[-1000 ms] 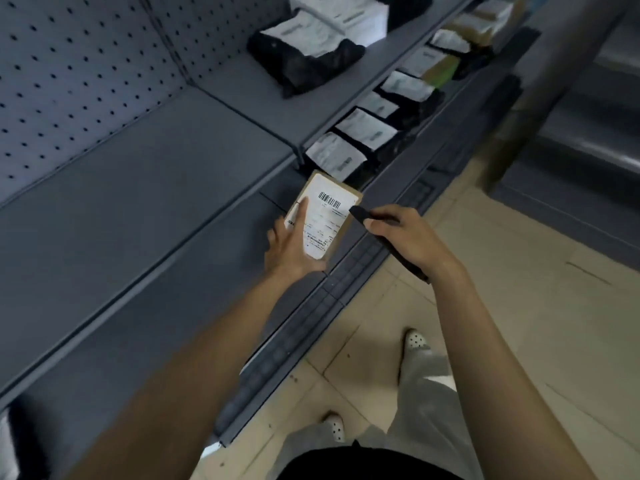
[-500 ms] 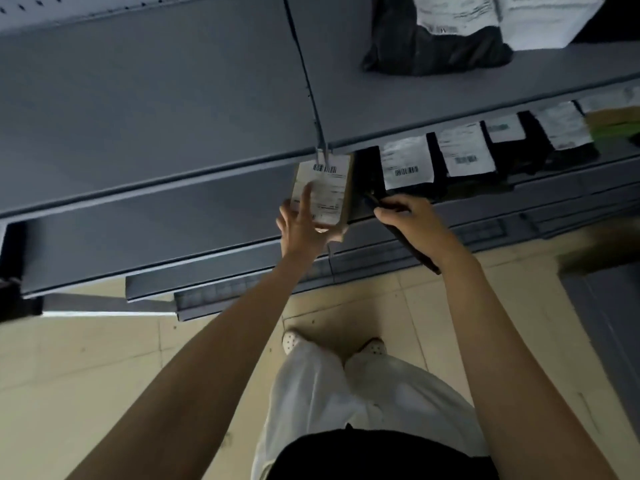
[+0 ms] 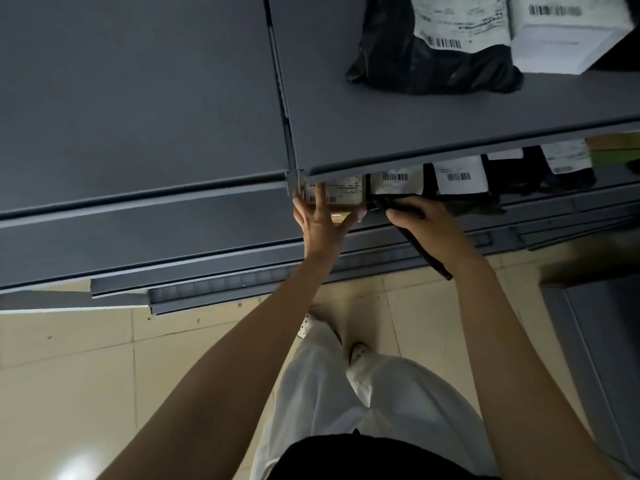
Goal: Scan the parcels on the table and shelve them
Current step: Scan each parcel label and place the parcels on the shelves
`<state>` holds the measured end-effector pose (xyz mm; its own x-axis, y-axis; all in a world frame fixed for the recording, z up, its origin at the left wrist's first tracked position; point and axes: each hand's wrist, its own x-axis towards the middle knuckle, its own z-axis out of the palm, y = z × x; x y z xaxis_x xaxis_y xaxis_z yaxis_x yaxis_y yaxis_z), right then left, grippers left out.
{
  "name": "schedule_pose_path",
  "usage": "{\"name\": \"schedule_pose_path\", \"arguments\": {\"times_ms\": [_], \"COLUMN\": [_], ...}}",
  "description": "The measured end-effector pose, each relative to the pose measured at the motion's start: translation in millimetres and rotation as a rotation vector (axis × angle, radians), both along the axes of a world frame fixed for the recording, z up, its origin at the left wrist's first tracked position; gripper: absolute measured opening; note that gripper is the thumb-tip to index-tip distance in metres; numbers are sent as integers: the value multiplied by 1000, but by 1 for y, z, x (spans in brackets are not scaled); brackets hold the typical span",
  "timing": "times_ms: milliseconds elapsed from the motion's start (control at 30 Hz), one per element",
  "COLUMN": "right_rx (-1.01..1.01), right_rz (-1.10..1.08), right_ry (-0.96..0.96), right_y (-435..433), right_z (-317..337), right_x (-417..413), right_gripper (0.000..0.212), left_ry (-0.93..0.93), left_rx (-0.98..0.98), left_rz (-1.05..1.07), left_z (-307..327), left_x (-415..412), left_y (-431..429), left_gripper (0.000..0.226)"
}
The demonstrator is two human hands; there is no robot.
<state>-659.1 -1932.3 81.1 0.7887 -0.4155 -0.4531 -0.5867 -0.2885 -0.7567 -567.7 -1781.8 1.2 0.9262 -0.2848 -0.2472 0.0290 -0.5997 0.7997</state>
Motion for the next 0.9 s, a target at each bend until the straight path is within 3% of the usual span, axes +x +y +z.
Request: {"name": "schedule_pose_path", "arguments": {"times_ms": [200, 467, 667, 900], "right_rx": [2, 30, 76, 94], "right_rz": [131, 436, 762, 1103], "right_ry": [5, -42, -31, -77], "right_y": [-5, 7, 79, 191], "right_z": [-3, -2, -9, 11], "right_x": [-5, -18, -42, -67], "right_gripper": [39, 32, 40, 36], "left_ry": [-102, -168, -176, -185], "left_rx": [32, 273, 583, 830], "left_rz": [23, 173, 357, 564], "left_z": [-4, 2, -2, 34], "left_x": [-22, -102, -206, -279], "left_y": [15, 59, 153, 264], "left_gripper": [95, 92, 81, 72]}}
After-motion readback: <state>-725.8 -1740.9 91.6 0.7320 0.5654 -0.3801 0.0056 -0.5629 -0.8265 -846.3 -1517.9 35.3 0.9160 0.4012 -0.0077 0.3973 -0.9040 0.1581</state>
